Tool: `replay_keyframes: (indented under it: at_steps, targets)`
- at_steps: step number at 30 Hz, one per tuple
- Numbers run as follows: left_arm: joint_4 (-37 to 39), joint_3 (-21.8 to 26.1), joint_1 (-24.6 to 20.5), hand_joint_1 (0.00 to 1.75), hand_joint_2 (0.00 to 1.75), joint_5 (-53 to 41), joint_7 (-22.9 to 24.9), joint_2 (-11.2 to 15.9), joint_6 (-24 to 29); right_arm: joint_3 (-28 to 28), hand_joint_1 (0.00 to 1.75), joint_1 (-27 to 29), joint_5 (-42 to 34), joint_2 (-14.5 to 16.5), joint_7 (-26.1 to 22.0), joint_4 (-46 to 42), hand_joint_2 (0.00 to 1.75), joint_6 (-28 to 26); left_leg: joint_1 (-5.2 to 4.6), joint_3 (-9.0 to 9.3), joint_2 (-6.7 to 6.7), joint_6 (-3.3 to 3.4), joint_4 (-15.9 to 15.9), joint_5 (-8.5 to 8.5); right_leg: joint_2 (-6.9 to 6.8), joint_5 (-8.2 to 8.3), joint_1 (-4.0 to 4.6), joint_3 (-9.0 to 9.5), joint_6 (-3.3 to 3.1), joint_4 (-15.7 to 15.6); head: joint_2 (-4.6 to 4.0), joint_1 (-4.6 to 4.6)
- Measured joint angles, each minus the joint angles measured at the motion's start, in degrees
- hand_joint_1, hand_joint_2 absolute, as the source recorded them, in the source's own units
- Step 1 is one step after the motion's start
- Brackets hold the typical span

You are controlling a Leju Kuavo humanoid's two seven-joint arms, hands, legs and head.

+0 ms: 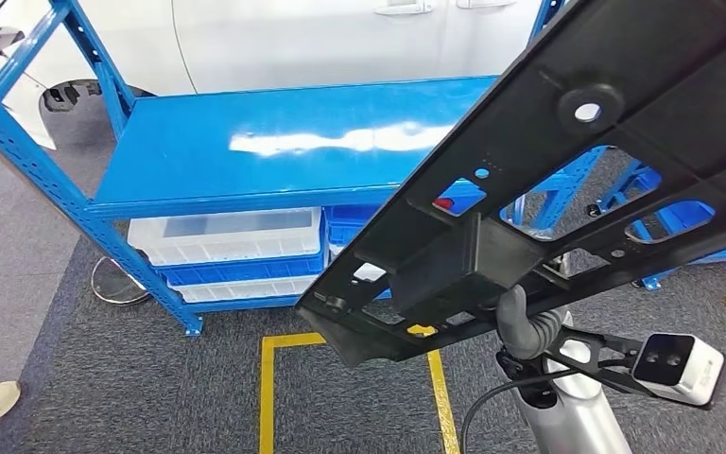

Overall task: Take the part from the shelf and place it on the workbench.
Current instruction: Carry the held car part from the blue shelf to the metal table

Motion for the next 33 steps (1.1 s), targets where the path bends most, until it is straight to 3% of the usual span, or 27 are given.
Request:
replay_keyframes:
  at_steps: [2, 3, 4, 6, 8, 9, 10, 12, 14, 17, 18, 19, 20, 22, 24, 27, 29, 32, 33]
  targets:
    - [0.00, 0.25, -0.01, 0.00, 1.75, 0.01, 0.07, -0.08, 0.43, 0.35, 1.75, -0.09, 0.00, 0.00, 0.00, 0.40, 1.75, -0.09, 0.00, -1.32, 0.00, -0.17, 7.11, -4.77, 0.00, 1.24, 0.25, -1.66, -0.26, 0.14, 0.00, -0.10]
    - [0.00, 0.40, -0.03, 0.00, 1.75, 0.01, 0.08, -0.14, 0.56, 0.49, 1.75, -0.10, 0.01, 0.00, -0.01, 0.63, 1.75, -0.11, 0.00, -1.29, 0.00, -0.20, 9.49, -5.28, -0.01, 1.88, 0.36, -2.57, -0.25, 0.26, 0.01, -0.10]
    - [0.00, 0.55, -0.05, 0.00, 1.75, 0.00, 0.09, -0.20, 0.64, 0.61, 1.75, -0.12, 0.02, 0.00, -0.01, 0.83, 1.75, -0.12, 0.00, -0.50, 0.00, -0.17, 10.22, -4.57, -0.01, 2.48, 0.44, -3.54, -0.21, 0.42, 0.00, -0.10]
    - [0.00, 0.72, -0.10, 0.00, 1.75, -0.12, 0.32, -0.34, 0.67, 0.78, 1.75, -0.21, -0.06, 0.00, -0.01, 1.09, 1.75, -0.11, -0.01, 3.75, -0.01, 0.16, 6.03, -1.68, 0.05, 3.51, 0.51, -5.30, 0.04, 0.73, 0.00, -0.11]
    - [0.00, 0.82, -0.31, 0.00, 1.75, -0.30, 0.78, -0.40, 0.59, 0.90, 1.75, -0.18, -0.20, -0.01, -0.01, 0.96, 1.75, -0.02, -0.23, 9.47, -0.04, 0.68, -2.10, -1.51, 0.08, 4.41, 0.67, -6.49, 0.55, 0.90, 0.01, -0.10]
    - [0.00, 0.85, -0.40, 0.00, 1.75, -0.37, 1.01, -0.42, 0.47, 0.95, 1.75, -0.09, -0.21, -0.01, -0.01, 0.70, 1.75, 0.02, -0.40, 11.24, -0.06, 0.91, -5.03, -2.02, 0.03, 4.89, 0.69, -6.75, 0.88, 0.88, 0.01, -0.08]
    - [0.00, 0.88, -0.47, 0.00, 1.75, -0.40, 1.24, -0.43, 0.33, 0.99, 1.75, 0.02, -0.13, -0.02, -0.01, 0.34, 1.75, 0.02, -0.59, 12.03, -0.07, 1.09, -6.71, -2.56, -0.06, 5.35, 0.68, -6.89, 1.23, 0.81, 0.01, -0.13]
    - [0.00, 0.91, -0.54, 0.00, 1.75, -0.50, 1.61, -0.51, 0.11, 1.08, 1.75, 0.18, 0.45, -0.03, -0.01, -0.47, 1.75, -0.50, -0.51, 11.73, 0.01, 1.67, -7.36, -1.98, -0.09, 5.87, 0.61, -7.01, 1.90, 0.74, 0.01, -0.21]
    - [0.00, 0.91, -0.66, 0.00, 1.75, -0.60, 1.76, -0.62, 0.04, 1.11, 1.75, 0.37, 1.36, -0.04, -0.01, -1.24, 1.75, -1.67, -0.28, 11.40, 0.22, 2.45, -7.74, -1.18, 0.11, 3.86, 0.51, -8.20, 2.55, 3.35, 0.01, -0.03]
    - [0.00, 0.93, -0.65, 0.00, 1.75, -0.69, 1.76, -0.76, 0.02, 1.10, 1.75, 1.12, 2.29, -0.06, -0.01, -1.92, 1.75, -2.90, -0.43, 10.49, 0.41, 3.03, -7.58, -0.38, 0.26, -2.28, 0.25, -12.57, 3.22, 14.73, 0.01, 0.20]
    - [0.00, 0.94, -0.64, 0.00, 1.75, -0.69, 1.76, -0.80, 0.02, 1.10, 1.75, 1.40, 2.41, -0.07, -0.01, -2.01, 1.75, -3.04, -0.48, 10.16, 0.41, 3.07, -7.46, -0.22, 0.27, -3.13, 0.24, -13.33, 3.31, 17.25, 0.01, 0.20]
    - [0.00, 0.95, -0.63, 0.00, 1.75, -0.69, 1.76, -0.82, 0.02, 1.10, 1.75, 1.60, 2.45, -0.08, -0.01, -2.08, 1.75, -3.12, -0.52, 9.89, 0.40, 3.05, -7.31, -0.11, 0.27, -2.88, 0.24, -12.91, 3.29, 17.45, 0.01, 0.21]
    - [0.00, 0.95, -0.63, 0.00, 1.75, -0.69, 1.76, -0.86, 0.02, 1.10, 1.75, 1.71, 2.47, -0.09, -0.01, -2.19, 1.75, -3.16, -0.56, 9.72, 0.39, 3.03, -7.17, -0.05, 0.27, -1.71, 0.26, -11.33, 3.14, 15.33, 0.00, 0.21]
    - [0.00, 0.95, -0.67, 0.00, 1.75, -0.69, 1.76, -1.04, 0.02, 1.10, 1.75, 1.73, 2.48, -0.09, -0.01, -2.54, 1.75, -3.16, -0.73, 9.57, 0.36, 2.91, -6.97, -0.04, 0.27, 1.31, 0.49, -6.19, 2.36, 7.08, -0.01, 0.19]
    - [0.00, 0.95, -0.73, 0.00, 1.75, -0.70, 1.76, -1.26, 0.02, 1.09, 1.75, 1.70, 2.49, -0.09, -0.01, -2.88, 1.75, -3.15, -0.89, 9.20, 0.35, 2.52, -6.72, -0.02, 0.23, 2.36, 0.84, -3.31, 1.54, 1.64, 0.00, 0.07]
    - [0.00, 0.96, -0.76, 0.00, 1.75, -0.73, 1.62, -1.38, 0.05, 1.02, 1.75, 1.92, 2.50, -0.14, -0.01, -3.21, 1.75, -2.71, -0.87, 8.87, 0.39, 1.64, -6.64, -0.03, 0.21, 2.30, 0.83, -3.22, 0.88, 0.51, 0.01, -0.05]
    - [0.00, 1.02, -0.68, 0.00, 1.75, -0.83, 1.27, -1.43, 0.15, 0.93, 1.75, 2.25, 2.59, -0.08, -0.01, -3.58, 1.75, -1.76, -0.83, 8.05, 0.26, 1.03, -4.58, -1.69, 0.14, 2.66, 0.45, -2.94, 0.32, -0.22, 0.01, -0.12]
    - [0.00, 1.21, -0.44, 0.00, 1.75, -1.09, 0.64, -1.44, 0.18, 0.61, 1.75, 3.34, 2.87, 0.34, -0.01, -3.99, 1.75, -0.04, -0.53, 3.39, 0.13, 0.20, 5.96, -7.15, 0.31, 2.88, 0.32, -3.00, -0.02, -0.47, -0.01, -0.19]
    - [0.00, 1.25, -0.32, 0.00, 1.75, -1.20, 0.44, -1.44, 0.08, 0.45, 1.75, 3.76, 3.06, 0.53, -0.01, -4.03, 1.75, 0.42, -0.40, 2.09, 0.12, -0.02, 8.95, -8.08, 0.51, 2.91, 0.31, -3.08, 0.01, -0.38, 0.00, -0.18]
